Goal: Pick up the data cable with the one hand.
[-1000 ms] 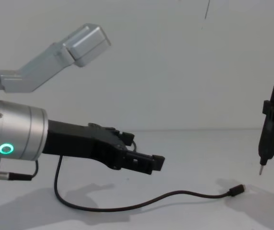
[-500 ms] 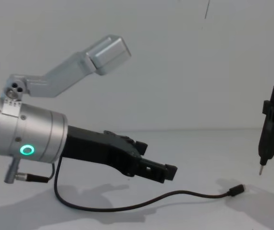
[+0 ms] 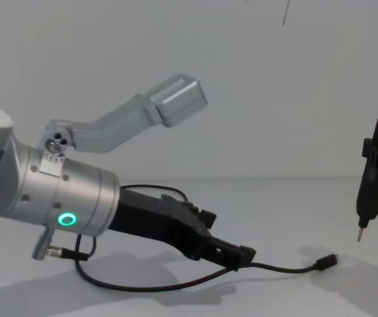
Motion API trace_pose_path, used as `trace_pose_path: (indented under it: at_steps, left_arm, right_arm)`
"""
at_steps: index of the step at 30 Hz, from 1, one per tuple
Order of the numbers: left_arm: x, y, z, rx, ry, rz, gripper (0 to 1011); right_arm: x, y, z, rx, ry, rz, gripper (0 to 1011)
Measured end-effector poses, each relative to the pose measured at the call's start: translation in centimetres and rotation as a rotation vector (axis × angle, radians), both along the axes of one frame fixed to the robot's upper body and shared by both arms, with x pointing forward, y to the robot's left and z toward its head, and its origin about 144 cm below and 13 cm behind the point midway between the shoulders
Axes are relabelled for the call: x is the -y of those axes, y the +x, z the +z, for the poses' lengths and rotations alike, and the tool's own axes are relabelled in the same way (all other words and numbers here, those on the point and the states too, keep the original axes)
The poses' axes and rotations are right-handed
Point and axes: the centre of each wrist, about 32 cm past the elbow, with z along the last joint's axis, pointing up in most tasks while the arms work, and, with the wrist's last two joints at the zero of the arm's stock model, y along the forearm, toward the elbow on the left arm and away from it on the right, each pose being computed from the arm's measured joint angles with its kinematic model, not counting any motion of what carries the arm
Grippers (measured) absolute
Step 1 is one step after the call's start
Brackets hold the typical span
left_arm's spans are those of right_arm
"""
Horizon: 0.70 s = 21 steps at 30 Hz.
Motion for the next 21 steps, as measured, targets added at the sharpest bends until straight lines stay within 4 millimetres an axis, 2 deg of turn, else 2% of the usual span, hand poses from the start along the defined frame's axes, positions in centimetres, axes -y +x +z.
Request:
trace_pose_path:
  at_steps: [21]
  left_arm:
    - [1.9, 0.8, -1.3, -0.026, 0.046, 0.008, 1001]
  right_arm:
    - [0.0, 0.0, 0.0, 0.0, 0.0, 0.0, 263]
